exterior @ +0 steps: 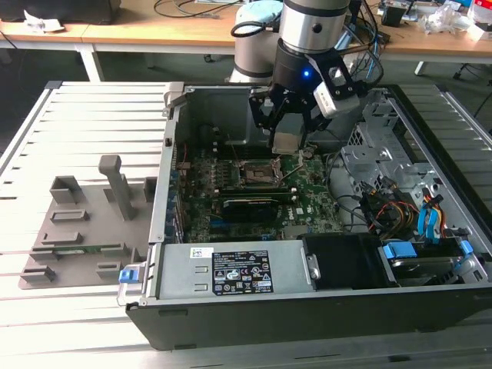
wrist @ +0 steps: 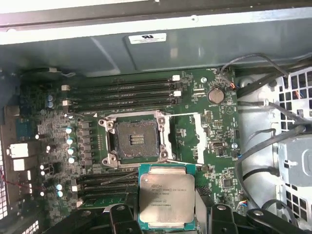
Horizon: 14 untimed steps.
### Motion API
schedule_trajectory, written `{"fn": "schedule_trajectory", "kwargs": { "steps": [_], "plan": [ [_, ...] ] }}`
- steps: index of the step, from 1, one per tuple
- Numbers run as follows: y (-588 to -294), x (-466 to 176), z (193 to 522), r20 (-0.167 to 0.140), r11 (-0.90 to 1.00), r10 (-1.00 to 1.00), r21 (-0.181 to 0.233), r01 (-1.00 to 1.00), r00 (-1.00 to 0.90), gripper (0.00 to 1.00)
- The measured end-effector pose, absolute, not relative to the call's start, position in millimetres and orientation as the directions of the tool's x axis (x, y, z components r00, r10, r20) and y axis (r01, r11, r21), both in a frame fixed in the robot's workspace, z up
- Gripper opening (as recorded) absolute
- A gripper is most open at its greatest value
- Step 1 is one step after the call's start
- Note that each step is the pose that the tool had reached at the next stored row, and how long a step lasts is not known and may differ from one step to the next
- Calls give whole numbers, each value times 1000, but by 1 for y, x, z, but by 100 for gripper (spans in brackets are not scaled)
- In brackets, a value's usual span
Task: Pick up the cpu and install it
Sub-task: 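Place the cpu into insertion slot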
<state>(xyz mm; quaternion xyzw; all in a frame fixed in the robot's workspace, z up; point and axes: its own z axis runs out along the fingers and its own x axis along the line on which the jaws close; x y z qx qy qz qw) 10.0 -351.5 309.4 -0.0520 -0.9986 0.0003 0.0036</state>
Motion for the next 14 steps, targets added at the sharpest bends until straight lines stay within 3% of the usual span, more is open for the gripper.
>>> {"fn": "schedule_trajectory", "kwargs": {
  "steps": [14],
  "plan": [
    [-352,10,309,7,949,316,-3,316,-949,55]
  ]
}}
